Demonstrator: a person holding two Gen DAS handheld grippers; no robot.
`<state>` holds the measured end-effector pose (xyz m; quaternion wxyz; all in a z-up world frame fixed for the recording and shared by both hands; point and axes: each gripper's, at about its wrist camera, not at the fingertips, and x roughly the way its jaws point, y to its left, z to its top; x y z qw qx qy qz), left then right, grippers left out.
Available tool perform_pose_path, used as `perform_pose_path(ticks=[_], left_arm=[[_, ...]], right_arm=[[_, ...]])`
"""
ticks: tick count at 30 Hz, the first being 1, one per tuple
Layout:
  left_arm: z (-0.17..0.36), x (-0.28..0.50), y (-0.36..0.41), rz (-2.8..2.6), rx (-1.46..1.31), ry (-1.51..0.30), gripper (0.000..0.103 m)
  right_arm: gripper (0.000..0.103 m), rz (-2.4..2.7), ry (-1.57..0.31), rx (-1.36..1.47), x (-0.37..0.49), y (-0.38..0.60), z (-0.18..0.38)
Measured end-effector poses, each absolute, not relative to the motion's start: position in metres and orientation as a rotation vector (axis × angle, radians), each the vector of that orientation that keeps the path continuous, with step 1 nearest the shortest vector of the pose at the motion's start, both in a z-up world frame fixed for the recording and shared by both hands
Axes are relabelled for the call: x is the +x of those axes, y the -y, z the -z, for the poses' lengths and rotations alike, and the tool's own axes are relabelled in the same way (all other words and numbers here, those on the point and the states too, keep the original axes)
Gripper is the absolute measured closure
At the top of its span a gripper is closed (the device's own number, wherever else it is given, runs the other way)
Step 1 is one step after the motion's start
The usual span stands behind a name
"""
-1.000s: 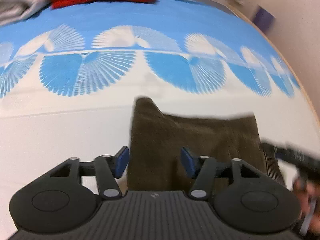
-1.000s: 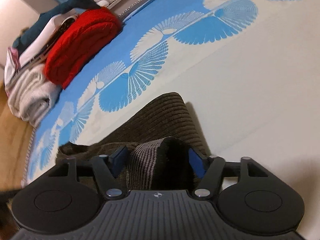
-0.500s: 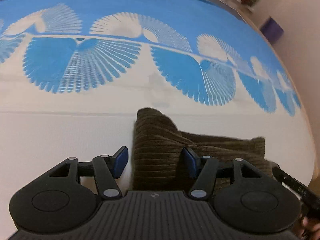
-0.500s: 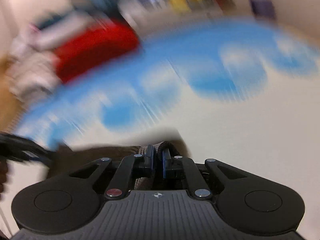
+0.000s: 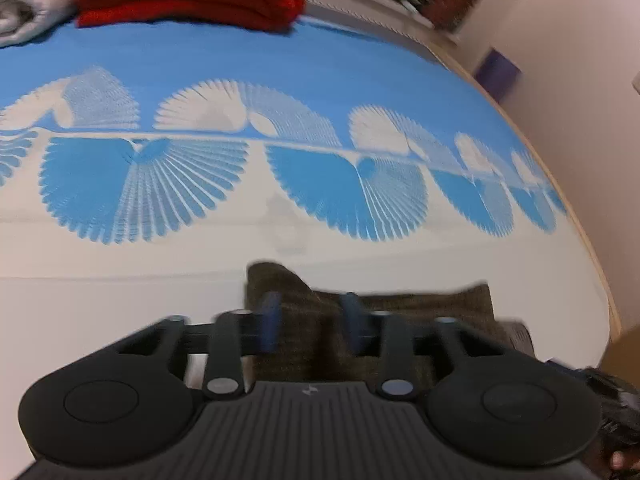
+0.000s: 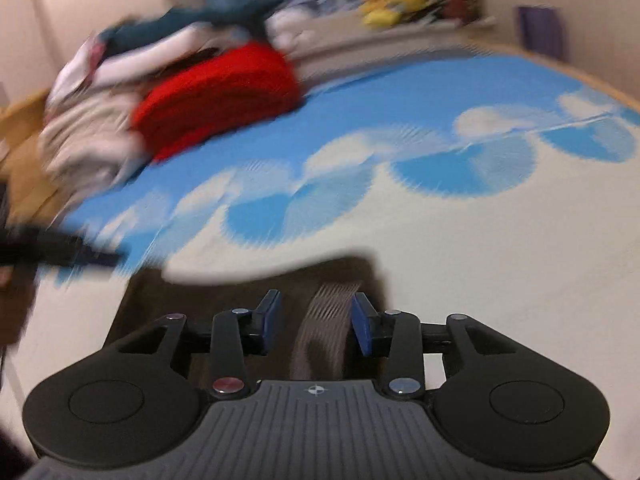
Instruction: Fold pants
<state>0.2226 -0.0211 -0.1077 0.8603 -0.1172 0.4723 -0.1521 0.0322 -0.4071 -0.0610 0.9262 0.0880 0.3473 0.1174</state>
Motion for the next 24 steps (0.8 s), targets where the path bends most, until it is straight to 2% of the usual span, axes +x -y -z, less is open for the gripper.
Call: perform_pose_path(ticks=[2,4,10,12,13,15,16,17,18,19,20,21,23,24], left_arm=[[0.128,0.224,0.032,0.291,-0.183,-1.064,0.083],[0.138,0.218,0.042,0.266,-0.106,-1.062,0.082],[0.096,0.172,0.044,0.382,-0.059,-1.002,0.081],[0.094,0.152,0.049,0.481,-0.023,-1.046,0.077],[0.100,0.140,0.054,0.541,0.015,-1.100,0.075],[0.126,0.115,0.068,0.625,0.156,-1.228,0.065],[0.139,0.100,0.076,0.639,0.292,-1.228,0.064],[0.140,0.092,0.082,0.641,0.368,-1.193,0.061],[0.137,0.091,0.082,0.633,0.375,-1.176,0.057],[0.132,0.096,0.076,0.610,0.302,-1.180,0.052],[0.128,0.103,0.067,0.575,0.226,-1.179,0.038],[0.123,0.108,0.058,0.526,0.159,-1.159,0.028],[0.114,0.120,0.040,0.428,0.062,-1.105,0.019],[0.113,0.126,0.033,0.392,0.007,-1.102,0.019]], right_arm=[[0.058,-0.161,-0.846,0.097,0.039,0.400,0.082],[0.041,-0.113,-0.877,0.149,0.042,0.408,0.091],[0.043,-0.093,-0.803,0.235,0.026,0.421,0.080],[0.043,-0.100,-0.855,0.235,0.026,0.422,0.088],[0.039,-0.112,-0.894,0.255,0.029,0.423,0.094],[0.033,-0.144,-0.979,0.326,0.030,0.424,0.105],[0.027,-0.142,-1.001,0.353,0.026,0.426,0.109],[0.017,-0.143,-1.008,0.365,0.025,0.428,0.109],[0.014,-0.156,-1.014,0.372,0.025,0.428,0.109],[0.014,-0.158,-1.007,0.369,0.024,0.427,0.107],[0.014,-0.154,-0.999,0.362,0.024,0.426,0.106],[0.013,-0.155,-0.994,0.367,0.025,0.426,0.105],[0.013,-0.157,-0.989,0.411,0.031,0.429,0.107],[0.013,-0.150,-0.993,0.430,0.036,0.431,0.110]])
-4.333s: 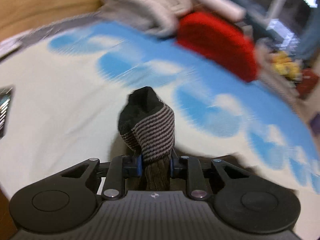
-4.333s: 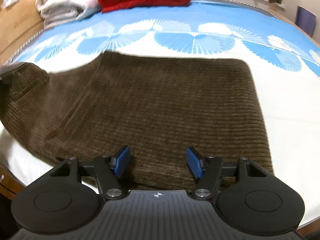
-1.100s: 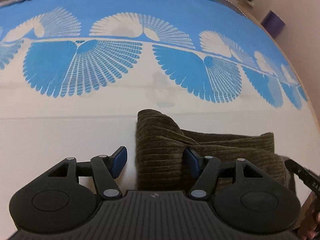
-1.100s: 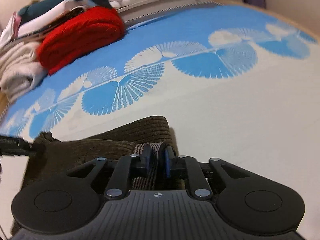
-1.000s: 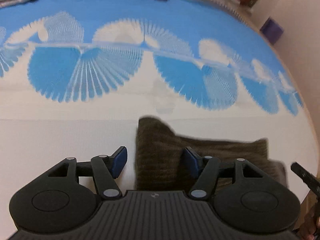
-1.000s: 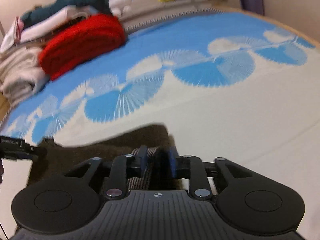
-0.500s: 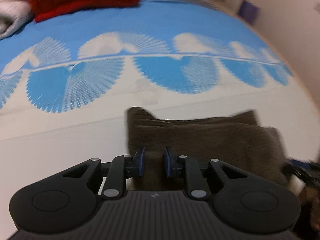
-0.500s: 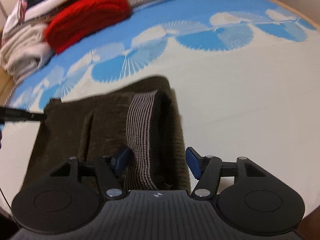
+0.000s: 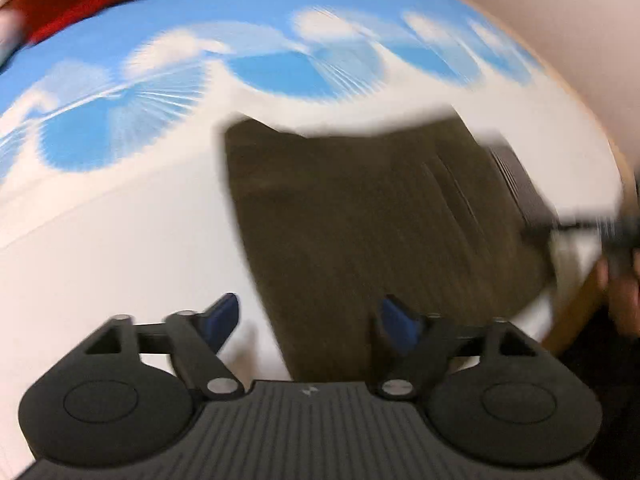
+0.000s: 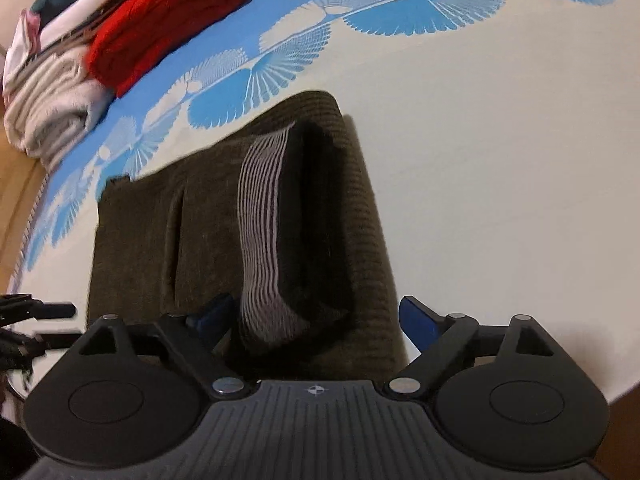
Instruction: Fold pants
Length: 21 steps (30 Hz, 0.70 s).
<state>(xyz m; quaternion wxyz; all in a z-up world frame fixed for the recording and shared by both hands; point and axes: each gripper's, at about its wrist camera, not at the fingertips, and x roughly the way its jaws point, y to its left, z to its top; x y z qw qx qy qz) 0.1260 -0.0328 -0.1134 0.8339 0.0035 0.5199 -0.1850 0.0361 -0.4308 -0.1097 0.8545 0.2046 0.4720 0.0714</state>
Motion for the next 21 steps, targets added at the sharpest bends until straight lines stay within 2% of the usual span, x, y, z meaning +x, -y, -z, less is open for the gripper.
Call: perform_pose_path(ticks=[2,11,12,16,19,20,21], left_arm=[[0.118,0.140,0.023,0.350,-0.116,-1.134,0.019],[0.158,0.186,0.029,0.282,-0.293,-1.293,0.019],[0.162,0.190,0.029,0.280,-0.317,-1.307,0.018],[0.178,0.207,0.035,0.249,-0.349,-1.344,0.020],[0.181,0.216,0.036,0.229,-0.353,-1.331,0.033],[0.177,0.218,0.037,0.235,-0.347,-1.321,0.045],[0.171,0.219,0.038,0.242,-0.340,-1.304,0.061]], right_arm=[[0.007,-0.140,-1.006,0.476,0.049,0.433,0.117],[0.004,-0.174,-1.034,0.498,0.075,0.423,0.129],[0.005,-0.168,-1.029,0.483,0.076,0.420,0.128],[0.024,-0.166,-0.986,0.418,0.076,0.412,0.120],[0.038,-0.162,-0.943,0.381,0.076,0.407,0.112],[0.043,-0.159,-0.928,0.371,0.075,0.406,0.108],[0.045,-0.157,-0.909,0.359,0.075,0.404,0.103]])
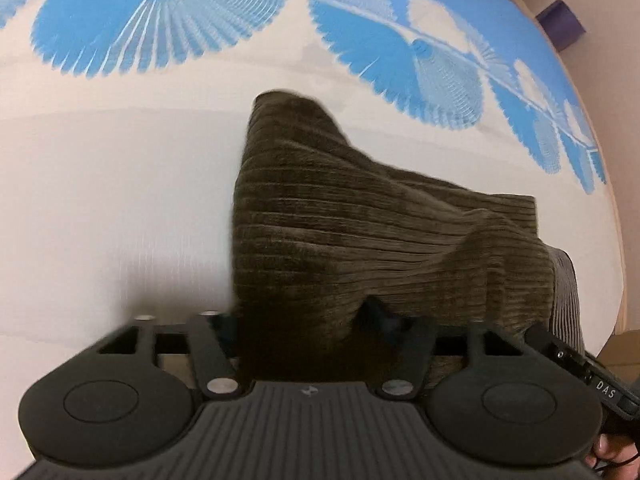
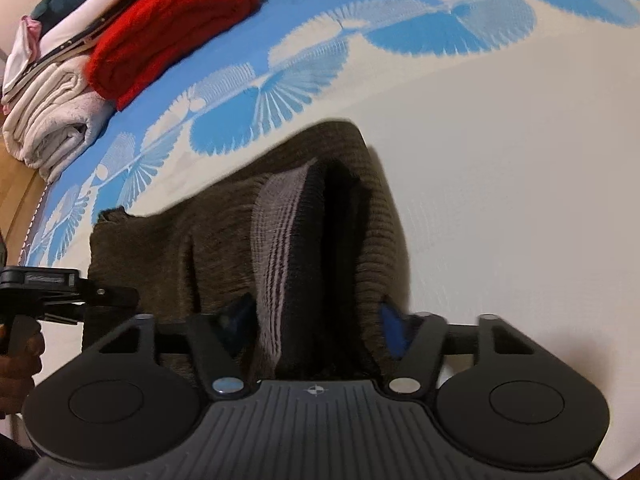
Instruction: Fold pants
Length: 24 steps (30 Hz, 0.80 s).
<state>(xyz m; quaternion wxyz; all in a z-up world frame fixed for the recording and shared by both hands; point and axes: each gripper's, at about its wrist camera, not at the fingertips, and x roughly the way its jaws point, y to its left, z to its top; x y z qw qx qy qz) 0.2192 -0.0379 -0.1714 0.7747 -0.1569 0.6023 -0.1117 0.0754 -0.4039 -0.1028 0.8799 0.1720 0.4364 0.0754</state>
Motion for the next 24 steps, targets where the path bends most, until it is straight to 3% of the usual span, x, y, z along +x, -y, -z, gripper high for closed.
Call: perform_pose_path(ticks=[3,10,12,14,16,24], left_arm=[[0.140,0.220,0.043,0.289,-0.271,-1.187,0.069],[0.077,0.229,0.018,0.219,-0.297,-0.850,0.068],[0.065,0.233,0.008,0.171,-0.318,-0.761,0.054],[0.059,0.239,-0.002,0.068,-0.324,-0.697,0.044],[0.060,0.244,-0.010,-0.001,-0.332,-0.691,0.044],[0.094,0.246,0.025,0.192,-0.180,-0.905,0.049]], right_arm=[[0.053,-0.160,-0.833,0.339,0.080,0.398,0.085],[0.057,-0.239,-0.555,0.265,0.112,0.374,0.033],[0.056,-0.267,-0.473,0.248,0.124,0.368,0.019],[0.045,-0.275,-0.447,0.245,0.142,0.364,0.015],[0.032,-0.195,-0.509,0.240,0.165,0.363,0.025],[0.030,-0.126,-0.604,0.174,0.181,0.351,0.042]])
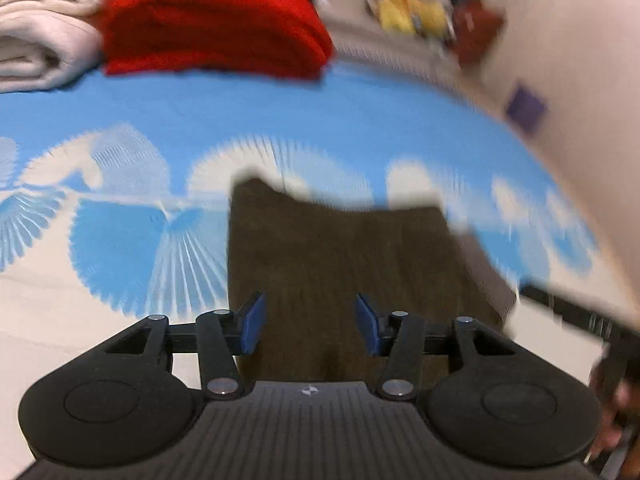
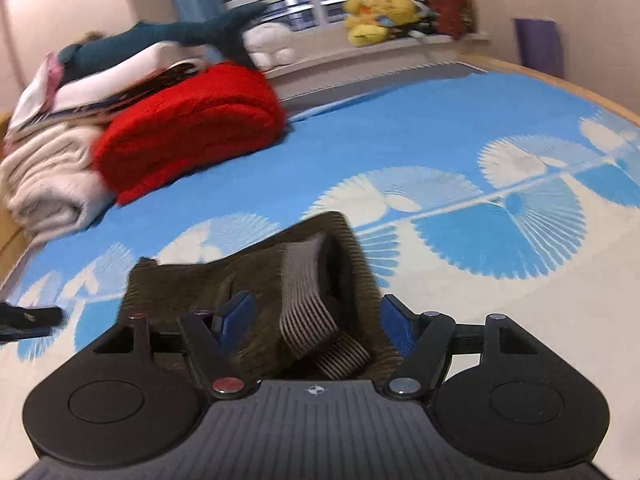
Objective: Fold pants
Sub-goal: 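Open both grippers and lift them away from the folded pants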
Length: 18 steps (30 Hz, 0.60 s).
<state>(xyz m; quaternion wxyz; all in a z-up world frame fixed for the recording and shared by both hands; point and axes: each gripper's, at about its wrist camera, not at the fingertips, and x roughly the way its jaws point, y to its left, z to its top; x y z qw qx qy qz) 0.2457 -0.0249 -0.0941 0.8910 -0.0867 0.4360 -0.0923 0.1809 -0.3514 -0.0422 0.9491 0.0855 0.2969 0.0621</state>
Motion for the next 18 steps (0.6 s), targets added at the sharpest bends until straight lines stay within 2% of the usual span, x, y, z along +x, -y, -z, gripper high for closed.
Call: perform_pose_path(ticks=[2,3,5,6,8,12,14,18], left_arm=[[0.132,0.250,0.039,0.196,-0.076,-1.135,0.048],[0.145,0.249,0.043,0.193,-0.039,-1.196,0.041],[0.142,0.243,0.047,0.168,-0.020,-1.181,0.040],[0.135,0.243,0.046,0.149,-0.035,-1.164,0.040],[0.117,0.234,0.042,0.105,-0.058,-1.099,0.037],[0.072,0.212,0.038,-0.011,-0.040,-0.927,0.020],[0.049,0.195,0.035,-0.029,-0.044,-0.822,0.019],[0.009,0.157,0.031,-0.080,-0.064,-0.733,0.019]], right_arm=[[0.025,-0.144,-0.719,0.104,0.189,0.339,0.056],[0.025,-0.118,-0.821,0.044,0.196,0.334,0.071],[0.027,-0.010,-0.987,-0.051,0.204,0.333,0.096],[0.027,0.025,-1.011,-0.039,0.204,0.338,0.098],[0.029,0.041,-0.955,0.079,0.199,0.351,0.080],[0.027,0.031,-0.738,0.144,0.169,0.358,0.030],[0.017,0.030,-0.649,0.152,0.151,0.357,0.006],[0.007,-0.019,-0.497,0.158,0.100,0.353,-0.039]])
